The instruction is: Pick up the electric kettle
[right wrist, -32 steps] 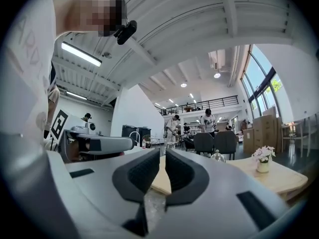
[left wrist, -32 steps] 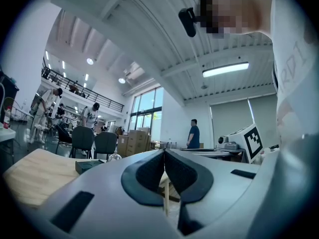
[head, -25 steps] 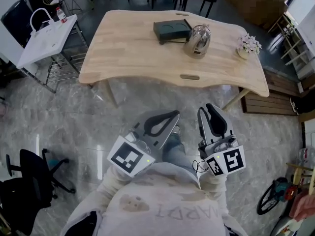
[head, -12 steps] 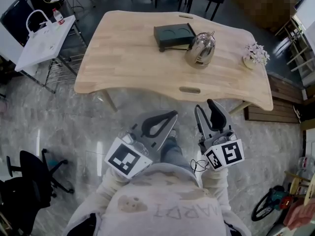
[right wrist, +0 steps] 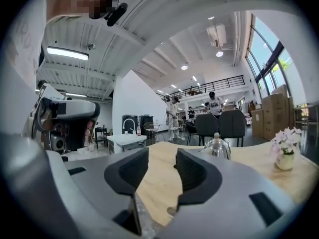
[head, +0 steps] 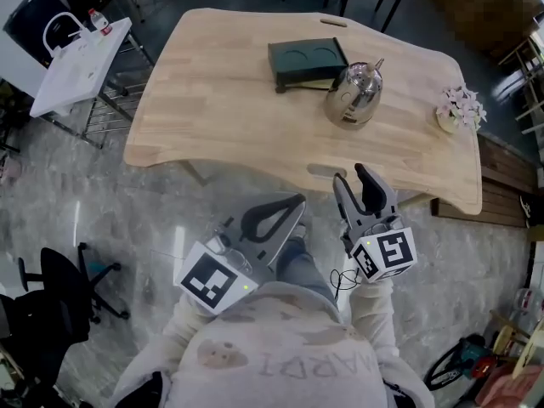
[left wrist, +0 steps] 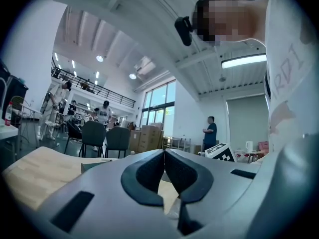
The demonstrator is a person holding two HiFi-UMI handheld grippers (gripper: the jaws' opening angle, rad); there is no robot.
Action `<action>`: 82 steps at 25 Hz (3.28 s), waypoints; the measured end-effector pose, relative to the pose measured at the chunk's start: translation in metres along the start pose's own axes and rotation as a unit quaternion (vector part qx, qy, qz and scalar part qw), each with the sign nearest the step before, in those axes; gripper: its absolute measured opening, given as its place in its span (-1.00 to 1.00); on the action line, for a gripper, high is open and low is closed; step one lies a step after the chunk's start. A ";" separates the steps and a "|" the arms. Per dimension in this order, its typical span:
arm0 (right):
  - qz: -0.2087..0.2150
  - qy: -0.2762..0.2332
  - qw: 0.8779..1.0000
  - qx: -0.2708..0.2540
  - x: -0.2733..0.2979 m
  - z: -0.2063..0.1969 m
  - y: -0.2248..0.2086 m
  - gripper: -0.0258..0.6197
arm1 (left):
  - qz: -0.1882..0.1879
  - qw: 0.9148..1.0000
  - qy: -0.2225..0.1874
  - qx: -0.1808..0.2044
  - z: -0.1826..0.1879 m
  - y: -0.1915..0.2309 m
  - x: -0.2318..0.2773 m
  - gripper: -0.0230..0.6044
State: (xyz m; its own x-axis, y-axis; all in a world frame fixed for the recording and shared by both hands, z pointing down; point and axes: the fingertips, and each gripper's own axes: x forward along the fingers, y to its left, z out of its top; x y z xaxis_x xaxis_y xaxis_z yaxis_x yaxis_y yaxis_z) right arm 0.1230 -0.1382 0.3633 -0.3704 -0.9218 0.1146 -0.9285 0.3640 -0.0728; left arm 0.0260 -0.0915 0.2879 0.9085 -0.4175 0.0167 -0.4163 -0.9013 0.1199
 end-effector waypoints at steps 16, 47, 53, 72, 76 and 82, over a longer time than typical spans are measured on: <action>0.038 0.059 0.997 0.028 0.079 -0.047 -0.074 -0.38 | 0.030 0.999 0.038 -0.014 -0.014 0.043 0.067 -0.89; 0.061 0.107 0.990 0.066 0.169 -0.100 -0.123 -0.35 | 0.086 0.993 0.079 -0.024 -0.036 0.108 0.098 -0.89; 0.064 0.107 0.990 0.068 0.179 -0.103 -0.124 -0.35 | 0.094 0.992 0.083 -0.024 -0.038 0.114 0.100 -0.89; 0.069 0.104 0.990 0.068 0.208 -0.108 -0.121 -0.35 | 0.109 0.989 0.099 -0.020 -0.044 0.124 0.099 -0.89; 0.073 0.105 0.989 0.070 0.213 -0.109 -0.117 -0.35 | 0.111 0.988 0.102 -0.021 -0.045 0.126 0.098 -0.89; 0.080 0.108 0.989 0.062 0.219 -0.110 -0.115 -0.35 | 0.115 0.988 0.103 -0.022 -0.047 0.128 0.096 -0.89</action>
State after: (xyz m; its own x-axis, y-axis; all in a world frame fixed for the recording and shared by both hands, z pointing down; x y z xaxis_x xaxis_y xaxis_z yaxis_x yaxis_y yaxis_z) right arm 0.1455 -0.3675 0.5063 -0.5220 -0.7987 0.2994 -0.8520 0.4716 -0.2274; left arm 0.0612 -0.2415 0.3513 0.7793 -0.5744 0.2504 -0.6153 -0.7771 0.1324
